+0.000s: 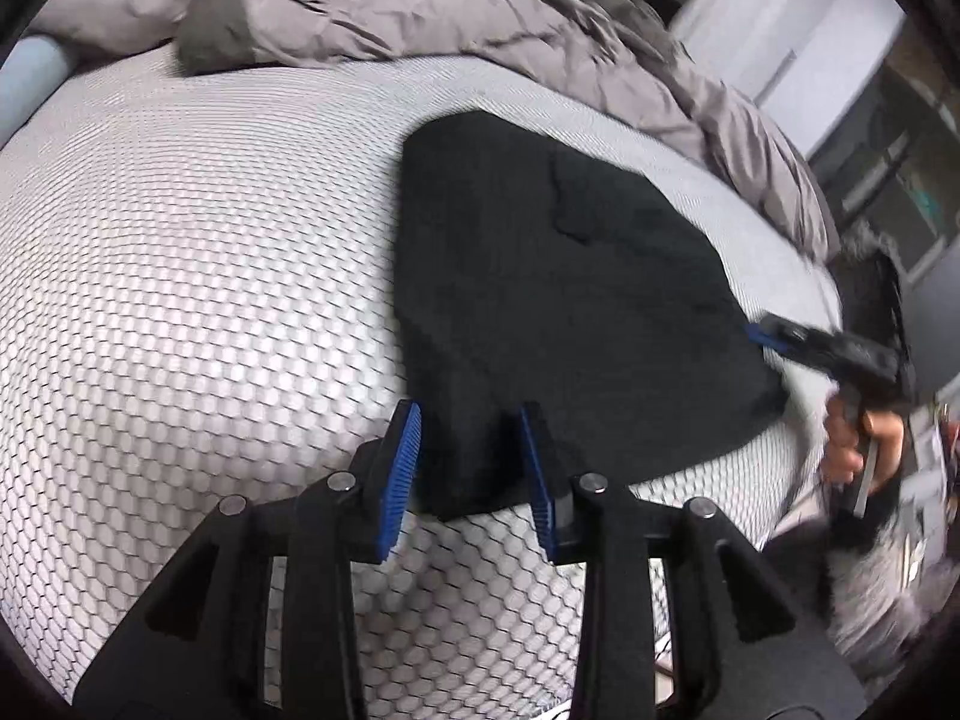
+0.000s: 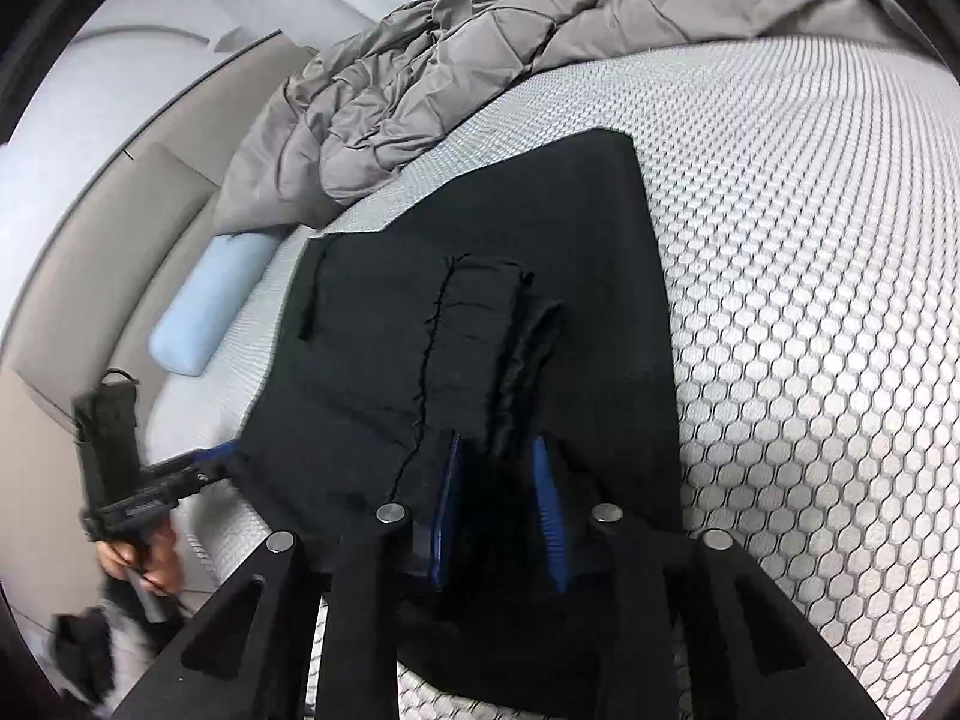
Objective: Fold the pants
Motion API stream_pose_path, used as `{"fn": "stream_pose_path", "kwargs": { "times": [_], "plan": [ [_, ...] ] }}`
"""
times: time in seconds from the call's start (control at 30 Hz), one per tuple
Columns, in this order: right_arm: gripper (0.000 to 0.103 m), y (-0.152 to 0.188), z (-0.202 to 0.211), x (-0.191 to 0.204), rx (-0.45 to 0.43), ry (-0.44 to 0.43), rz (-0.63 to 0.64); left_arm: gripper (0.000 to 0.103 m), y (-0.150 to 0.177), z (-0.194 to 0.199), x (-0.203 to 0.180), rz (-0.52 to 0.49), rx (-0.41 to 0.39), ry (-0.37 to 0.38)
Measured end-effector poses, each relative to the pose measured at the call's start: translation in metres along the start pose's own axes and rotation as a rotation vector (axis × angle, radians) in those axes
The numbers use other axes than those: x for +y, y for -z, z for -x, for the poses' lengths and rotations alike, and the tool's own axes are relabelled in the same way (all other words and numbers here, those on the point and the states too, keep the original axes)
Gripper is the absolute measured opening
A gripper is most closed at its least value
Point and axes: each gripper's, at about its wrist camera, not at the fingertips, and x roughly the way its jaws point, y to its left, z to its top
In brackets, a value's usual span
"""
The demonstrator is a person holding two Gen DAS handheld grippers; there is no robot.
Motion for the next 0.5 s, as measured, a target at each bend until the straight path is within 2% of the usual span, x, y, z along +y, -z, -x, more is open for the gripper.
{"fn": "stream_pose_path", "kwargs": {
  "times": [0.07,0.1,0.2,0.27,0.33,0.4,0.5],
  "plan": [
    [0.05,-0.002,0.018,-0.005,-0.055,0.003,-0.001,0.035,-0.003,-0.001,0.01,0.057,-0.018,-0.003],
    [0.051,-0.001,0.026,-0.01,-0.077,0.014,-0.003,0.035,-0.003,-0.006,0.014,0.08,-0.006,0.004],
    [0.051,-0.001,0.029,-0.025,-0.069,0.036,-0.044,0.035,0.0,-0.021,0.015,0.092,0.05,0.04],
    [0.05,0.0,0.016,-0.032,-0.018,0.053,-0.046,0.035,0.002,-0.025,0.002,0.046,0.076,0.057],
    [0.044,-0.001,0.007,-0.033,0.006,0.101,-0.016,0.036,0.01,-0.021,-0.018,-0.041,0.08,0.013],
    [0.044,-0.006,0.009,-0.031,-0.02,0.119,-0.008,0.036,0.013,-0.013,-0.029,-0.078,0.056,-0.016],
    [0.044,-0.009,0.024,-0.024,-0.093,0.143,0.001,0.036,0.01,0.002,-0.038,-0.104,-0.04,-0.052]
  ]
}}
